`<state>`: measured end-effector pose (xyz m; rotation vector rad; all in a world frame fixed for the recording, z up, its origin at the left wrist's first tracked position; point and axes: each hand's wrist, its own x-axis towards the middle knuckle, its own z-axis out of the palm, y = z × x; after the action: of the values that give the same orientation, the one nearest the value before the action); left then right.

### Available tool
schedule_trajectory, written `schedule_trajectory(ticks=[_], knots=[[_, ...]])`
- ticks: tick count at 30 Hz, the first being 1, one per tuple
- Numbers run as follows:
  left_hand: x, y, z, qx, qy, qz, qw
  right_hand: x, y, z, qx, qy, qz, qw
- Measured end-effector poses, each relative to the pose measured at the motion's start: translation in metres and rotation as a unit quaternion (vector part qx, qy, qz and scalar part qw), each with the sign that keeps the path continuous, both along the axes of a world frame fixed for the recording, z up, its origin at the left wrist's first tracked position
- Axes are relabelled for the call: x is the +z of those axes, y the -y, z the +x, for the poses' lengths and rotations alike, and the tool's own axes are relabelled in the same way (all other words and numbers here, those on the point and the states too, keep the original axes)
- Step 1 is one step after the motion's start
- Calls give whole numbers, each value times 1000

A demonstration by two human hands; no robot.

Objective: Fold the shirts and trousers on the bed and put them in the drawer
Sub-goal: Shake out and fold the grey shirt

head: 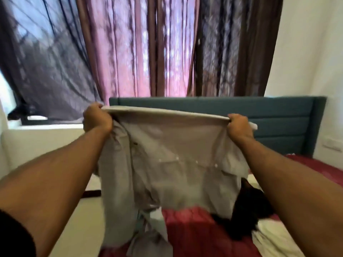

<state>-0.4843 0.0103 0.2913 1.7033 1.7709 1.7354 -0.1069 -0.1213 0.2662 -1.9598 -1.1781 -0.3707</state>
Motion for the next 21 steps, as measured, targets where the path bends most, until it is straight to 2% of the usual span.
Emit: schedule_trajectory(ticks=[1, 2, 3, 4, 6, 7, 8, 10, 13, 15, 18, 21], knots=[[35, -4, 5, 6, -3, 68, 998, 37, -6, 5, 3, 3, 56, 998], [57, -6, 7, 14, -56, 122, 991, 60, -6, 8, -10, 13, 84, 996], [71, -7, 7, 19, -148, 168, 974, 73, -5, 13, -25, 21, 93, 995], [78, -5, 5, 25, -266, 204, 942, 80, 0, 19, -44, 30, 88, 995], [67, 0, -4, 39, -498, 217, 839, 64, 13, 31, -56, 58, 22, 997], [53, 2, -7, 43, -571, 196, 796, 48, 19, 36, -51, 74, -22, 996], [37, 6, -9, 57, -615, 170, 768, 31, 25, 40, -44, 91, -66, 993], [-7, 22, -6, 70, -651, 105, 748, -11, 38, 41, -38, 114, -136, 983], [-84, 45, 6, 15, -662, -36, 749, -85, 48, 48, -8, 114, -174, 978], [-155, 64, 14, -29, -661, -104, 743, -142, 57, 50, 3, 98, -216, 971], [-269, 103, 28, -83, -673, -203, 706, -239, 77, 52, 1, 75, -279, 957], [-376, 171, 37, -181, -630, -318, 685, -344, 113, 40, 11, 24, -368, 929]])
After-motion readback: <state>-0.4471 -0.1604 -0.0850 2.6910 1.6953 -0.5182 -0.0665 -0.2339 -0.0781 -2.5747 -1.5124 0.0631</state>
